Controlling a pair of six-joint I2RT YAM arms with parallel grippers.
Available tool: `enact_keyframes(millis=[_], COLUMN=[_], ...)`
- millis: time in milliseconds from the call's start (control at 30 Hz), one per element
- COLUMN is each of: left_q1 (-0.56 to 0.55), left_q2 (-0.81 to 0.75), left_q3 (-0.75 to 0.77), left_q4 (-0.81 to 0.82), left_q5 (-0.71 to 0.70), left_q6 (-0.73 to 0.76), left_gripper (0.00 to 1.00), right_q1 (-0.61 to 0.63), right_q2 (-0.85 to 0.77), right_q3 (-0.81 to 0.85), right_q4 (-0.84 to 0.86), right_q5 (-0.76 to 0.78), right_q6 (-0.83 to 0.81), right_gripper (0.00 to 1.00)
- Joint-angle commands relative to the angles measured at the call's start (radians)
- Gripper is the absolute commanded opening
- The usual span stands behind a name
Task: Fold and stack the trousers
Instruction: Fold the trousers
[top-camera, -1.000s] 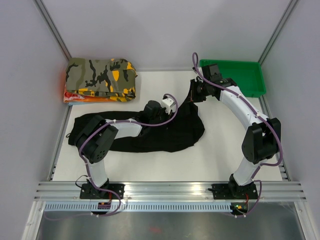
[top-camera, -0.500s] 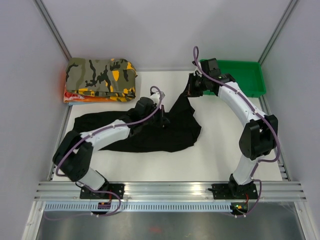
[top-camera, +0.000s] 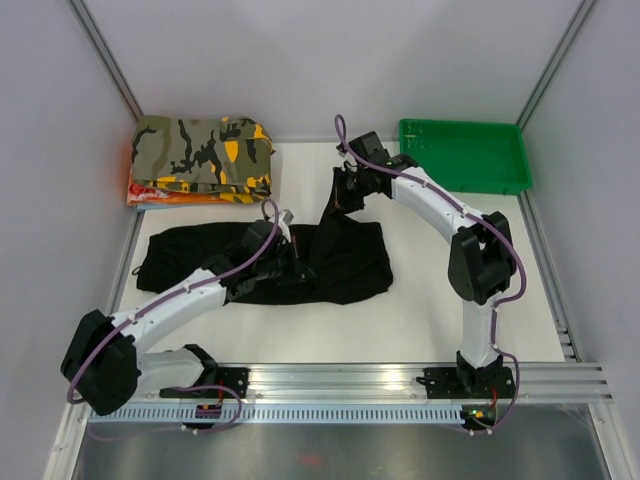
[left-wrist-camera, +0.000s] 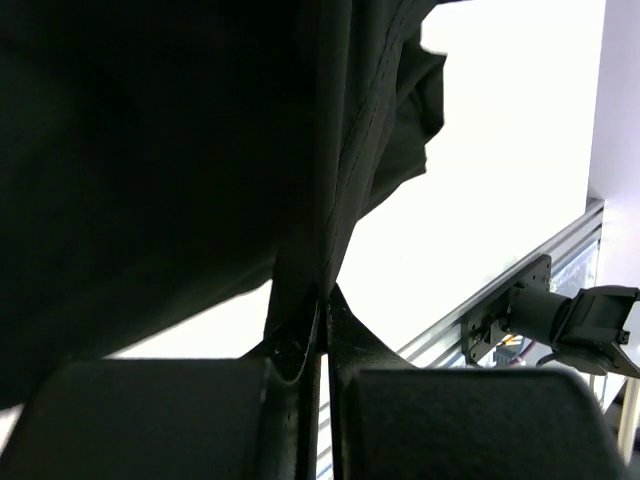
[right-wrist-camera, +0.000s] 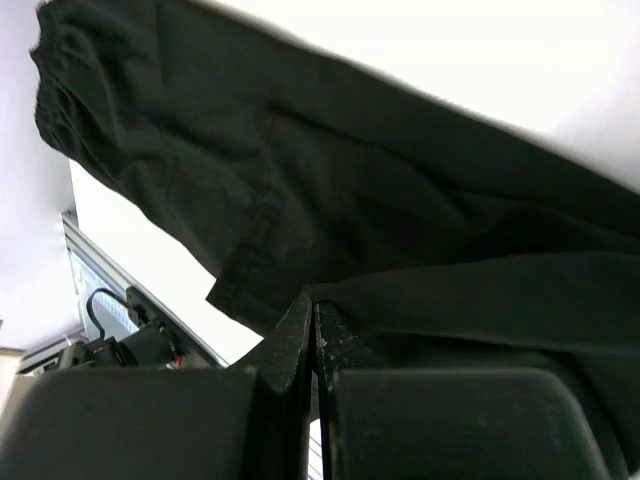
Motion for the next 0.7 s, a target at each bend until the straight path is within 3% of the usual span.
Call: enact_keyframes(millis=[0,167,400,667], left_q1=[-0.003,0.055,0.253,0.265], left_q2=[-0.095,-0.125,-0.139,-0.016], left_q3=[-0.058,-0.079,-0.119,-0.112], left_q4=[-0.122,-0.202,-0.222,-0.149], left_q5=[-0.034,-0.110,-0.095,-0.107], left_q6=[-0.089,-0.063,0.036,0.070], left_gripper=[0.02,0.02,0.02,0.02], right_q1=[0.023,0.070,0.119,0.124], right_q2=[0.026,0.089,0.180,0.296], right_q3=[0.060,0.093,0.123,0.198], right_q4=[0.069,0.080,0.103,0.123], right_q5=[0.046,0.078,0.144,0.169], right_q6=[0.049,0.071,0.089,0.103], right_gripper=[0.00,0.00,0.00,0.00])
